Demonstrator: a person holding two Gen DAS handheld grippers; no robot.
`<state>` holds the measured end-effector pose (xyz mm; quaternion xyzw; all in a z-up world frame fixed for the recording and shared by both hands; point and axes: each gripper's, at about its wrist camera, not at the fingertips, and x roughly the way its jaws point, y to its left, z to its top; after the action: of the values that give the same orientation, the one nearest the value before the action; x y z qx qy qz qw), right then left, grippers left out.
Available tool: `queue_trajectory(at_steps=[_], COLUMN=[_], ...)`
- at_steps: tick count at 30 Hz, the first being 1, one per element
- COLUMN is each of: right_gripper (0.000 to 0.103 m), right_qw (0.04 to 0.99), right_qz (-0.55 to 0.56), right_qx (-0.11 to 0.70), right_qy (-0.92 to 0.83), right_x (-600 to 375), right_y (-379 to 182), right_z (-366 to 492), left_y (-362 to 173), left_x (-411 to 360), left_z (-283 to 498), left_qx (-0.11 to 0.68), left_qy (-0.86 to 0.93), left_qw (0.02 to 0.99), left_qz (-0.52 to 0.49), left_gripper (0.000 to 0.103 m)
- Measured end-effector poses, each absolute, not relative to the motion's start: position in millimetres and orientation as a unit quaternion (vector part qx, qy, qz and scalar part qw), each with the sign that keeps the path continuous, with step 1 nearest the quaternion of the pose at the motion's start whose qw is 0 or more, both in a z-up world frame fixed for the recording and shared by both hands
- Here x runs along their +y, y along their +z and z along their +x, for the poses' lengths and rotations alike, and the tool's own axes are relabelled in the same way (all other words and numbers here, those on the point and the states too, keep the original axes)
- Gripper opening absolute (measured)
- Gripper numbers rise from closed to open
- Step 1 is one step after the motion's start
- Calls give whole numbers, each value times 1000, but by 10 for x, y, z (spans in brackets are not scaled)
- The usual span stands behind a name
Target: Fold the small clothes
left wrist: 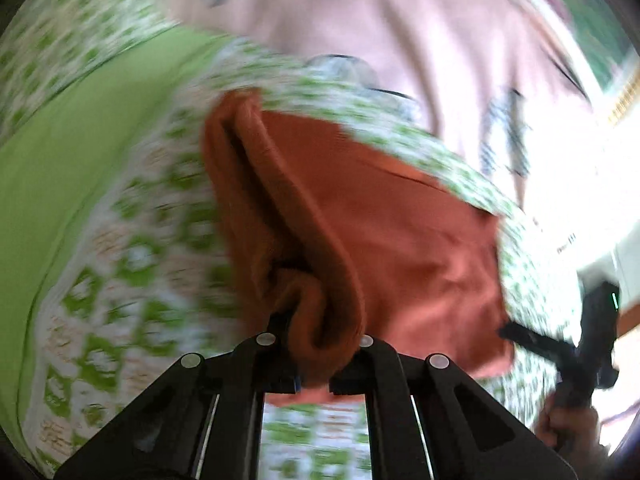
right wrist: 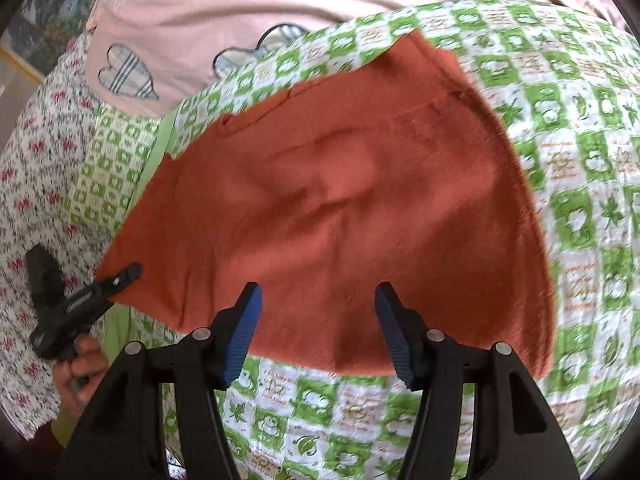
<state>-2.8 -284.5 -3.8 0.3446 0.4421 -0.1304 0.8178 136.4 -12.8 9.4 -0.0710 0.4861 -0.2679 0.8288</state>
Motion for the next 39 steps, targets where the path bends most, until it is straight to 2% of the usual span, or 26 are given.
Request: queue_trajectory(at_steps=[4, 8, 9, 12, 17, 23, 24, 25, 26, 27, 32, 39], right_gripper=[60, 60, 61, 72, 73, 73, 70, 53, 41, 19, 15, 15], right_qw=[819, 818, 816, 806, 790, 803, 806, 807, 806, 807, 821, 851], right_qz=[363, 376, 378, 383, 394, 329, 310, 289, 270, 266, 291, 269], right_qx=[424, 423, 428, 450, 468, 492, 501, 512, 524, 525, 488, 452], right_qy=[-131, -101, -87, -45, 27, 64, 63, 59, 56, 55, 56, -5], right_x=[-3051, -3143, -3138, -3067, -2871, -2432, -2360, -2292, -2228, -2233, -2468, -3213], right_y=[19, 22, -3, -136, -312, -269, -261, -260, -264, -253, 61, 487], right_z=[-5, 211, 301, 655, 1388, 2267, 2361, 2436, 2500, 2510, 2109, 1167], left_y=[119, -192, -236, -280, -209, -177, -170, -150, -132, -108, 67, 210], left_x=[-733, -1062, -1070, -1002, -850, -696, -667, -638, -614, -595, -683, -1429], left_z=[1122, 1065, 1069, 1075, 1058, 1043, 1046, 1043, 1047, 1056, 995, 617], left_qx=[473, 498, 501, 500, 502, 503, 503, 502, 500, 500, 494, 477], left_qy=[-333, -347, -347, -352, -352, -348, -346, -343, -341, -341, -379, -475], left_qw=[816, 794, 792, 790, 789, 791, 792, 794, 796, 796, 782, 739], left_qz=[-9, 32, 35, 36, 30, 16, 15, 15, 15, 12, 1, 28], left_gripper=[6, 6, 6, 5, 5, 5, 5, 5, 5, 5, 5, 5])
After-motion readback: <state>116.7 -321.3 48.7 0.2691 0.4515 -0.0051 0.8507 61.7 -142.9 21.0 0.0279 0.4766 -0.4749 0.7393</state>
